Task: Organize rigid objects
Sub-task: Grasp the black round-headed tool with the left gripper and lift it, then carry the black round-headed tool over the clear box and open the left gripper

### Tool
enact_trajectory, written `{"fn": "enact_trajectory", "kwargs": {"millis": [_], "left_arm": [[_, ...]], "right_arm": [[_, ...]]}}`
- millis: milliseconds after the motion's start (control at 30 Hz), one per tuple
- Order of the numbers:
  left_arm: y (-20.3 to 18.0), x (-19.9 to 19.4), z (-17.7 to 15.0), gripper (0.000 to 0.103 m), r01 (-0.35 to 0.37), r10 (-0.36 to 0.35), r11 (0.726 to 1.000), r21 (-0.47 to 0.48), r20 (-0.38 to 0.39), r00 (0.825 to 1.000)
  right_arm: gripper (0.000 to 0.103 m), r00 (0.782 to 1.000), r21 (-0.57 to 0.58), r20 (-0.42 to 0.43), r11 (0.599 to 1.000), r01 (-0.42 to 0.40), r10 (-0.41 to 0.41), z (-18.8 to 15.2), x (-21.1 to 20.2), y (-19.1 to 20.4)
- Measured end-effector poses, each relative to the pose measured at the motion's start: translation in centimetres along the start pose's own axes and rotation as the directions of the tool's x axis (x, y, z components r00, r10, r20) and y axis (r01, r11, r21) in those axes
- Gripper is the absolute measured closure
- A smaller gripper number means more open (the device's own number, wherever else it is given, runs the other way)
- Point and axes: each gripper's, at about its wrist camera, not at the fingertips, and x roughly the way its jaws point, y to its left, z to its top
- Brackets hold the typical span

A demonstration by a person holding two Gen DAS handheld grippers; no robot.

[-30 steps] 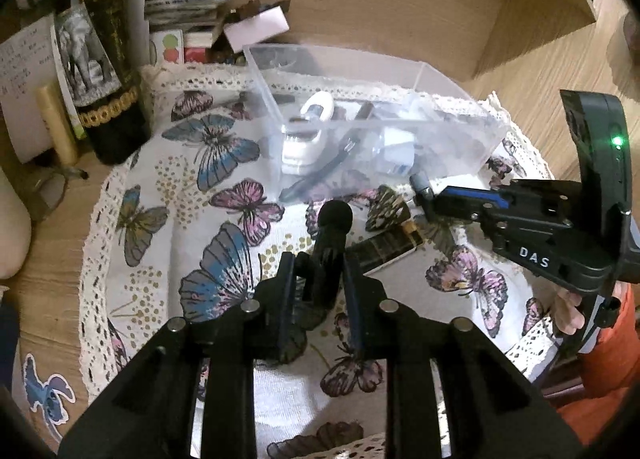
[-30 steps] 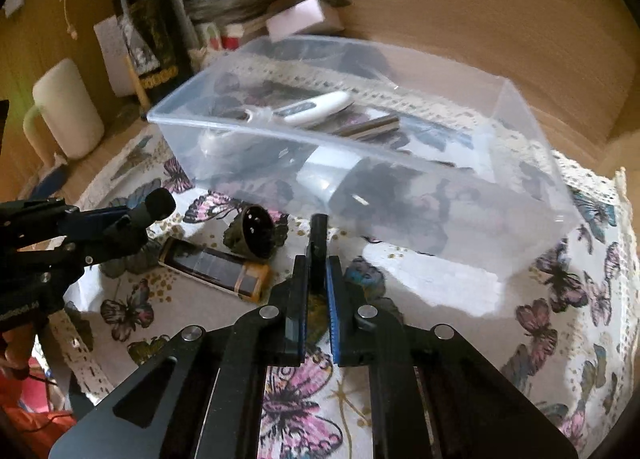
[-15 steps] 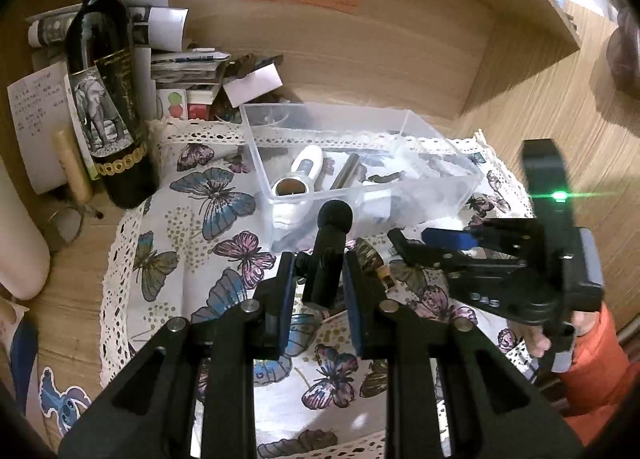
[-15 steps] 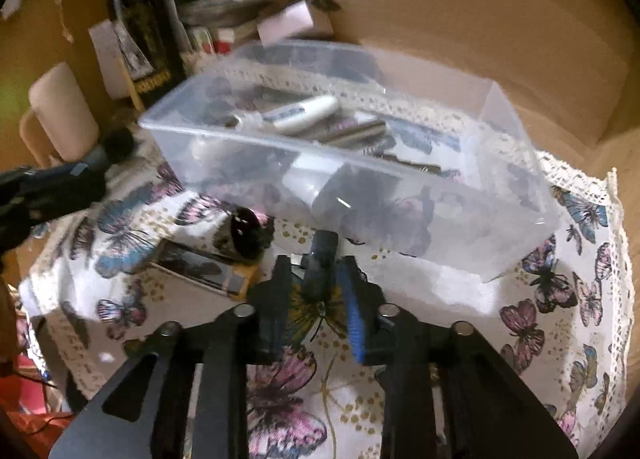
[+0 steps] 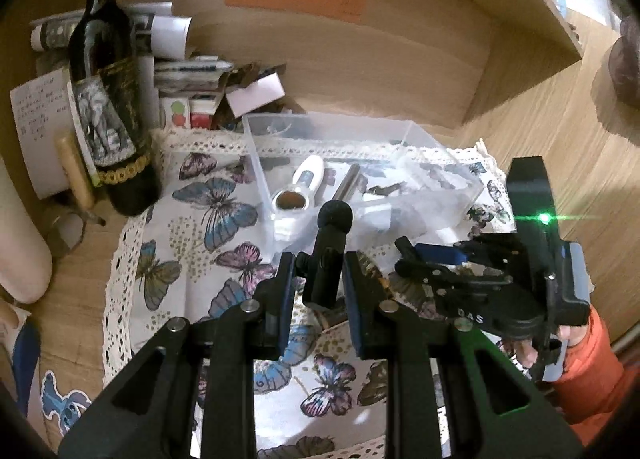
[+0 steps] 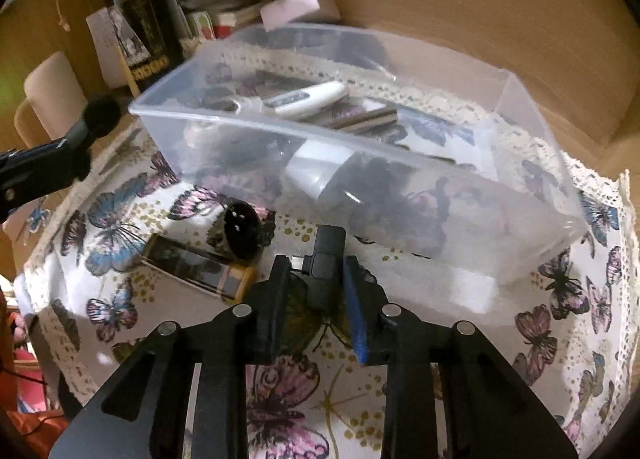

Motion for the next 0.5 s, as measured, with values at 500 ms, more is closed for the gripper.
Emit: {"fn": "enact_trajectory", "kwargs": {"millis": [500], "left_arm": [[-2.0,-0.4,4.4,0.080,0.008,-0.009,1.000,0.013,0.111,0.994]], "right_arm": [[0.079,0.968,0.079,0.248,0.997,0.023,-0.041,1.8,-8.3,-2.3]]}}
